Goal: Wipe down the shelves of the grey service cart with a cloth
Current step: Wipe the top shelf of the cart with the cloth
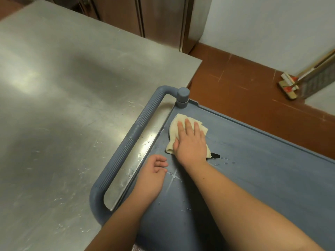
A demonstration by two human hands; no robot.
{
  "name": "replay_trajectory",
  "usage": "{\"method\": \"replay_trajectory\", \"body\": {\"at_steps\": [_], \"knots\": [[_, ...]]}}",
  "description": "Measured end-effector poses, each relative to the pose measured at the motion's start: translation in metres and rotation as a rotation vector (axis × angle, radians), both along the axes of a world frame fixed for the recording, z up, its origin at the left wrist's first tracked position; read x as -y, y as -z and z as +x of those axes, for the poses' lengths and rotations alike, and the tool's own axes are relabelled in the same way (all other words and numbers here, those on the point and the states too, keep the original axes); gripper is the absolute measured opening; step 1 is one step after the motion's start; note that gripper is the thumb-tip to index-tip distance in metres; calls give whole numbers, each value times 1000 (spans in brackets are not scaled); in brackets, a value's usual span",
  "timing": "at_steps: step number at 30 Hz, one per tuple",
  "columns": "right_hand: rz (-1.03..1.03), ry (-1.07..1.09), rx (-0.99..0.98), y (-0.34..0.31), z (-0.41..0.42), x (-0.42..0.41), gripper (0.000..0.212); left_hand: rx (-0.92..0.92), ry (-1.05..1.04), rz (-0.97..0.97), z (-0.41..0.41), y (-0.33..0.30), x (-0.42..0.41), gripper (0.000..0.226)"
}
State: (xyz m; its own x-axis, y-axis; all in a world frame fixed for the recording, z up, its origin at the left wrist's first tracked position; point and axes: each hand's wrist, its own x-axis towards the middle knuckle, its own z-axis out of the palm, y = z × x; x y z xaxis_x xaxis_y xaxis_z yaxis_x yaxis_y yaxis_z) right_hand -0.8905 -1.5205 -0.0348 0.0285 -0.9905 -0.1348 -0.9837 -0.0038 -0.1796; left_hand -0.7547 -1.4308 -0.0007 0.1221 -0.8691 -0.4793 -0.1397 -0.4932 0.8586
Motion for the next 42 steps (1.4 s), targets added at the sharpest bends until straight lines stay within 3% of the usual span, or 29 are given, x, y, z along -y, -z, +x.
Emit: {"method": "replay_trajectory", "body": {"at_steps": [17, 27, 35, 38, 40, 42], "knots": [[34, 225, -13, 0, -226, -72, 65, -55, 252, 7, -179, -9, 7, 28], [61, 492, -67, 1, -429, -180, 65, -76, 498, -8, -358, -6, -21, 42], [70, 677, -103, -2, -554, -266, 63, -56, 648, -7, -463, -1, -60, 39], [69, 668, -93, -2, -560, -275, 64, 140, 788, -161, -477, -2, -71, 39], [48, 679, -84, -1, -557, -277, 65, 524, 981, -460, -479, 4, -67, 49], [28, 680, -86, 2, -554, -280, 65, 803, 1153, -562, -483, 10, -59, 62]]}}
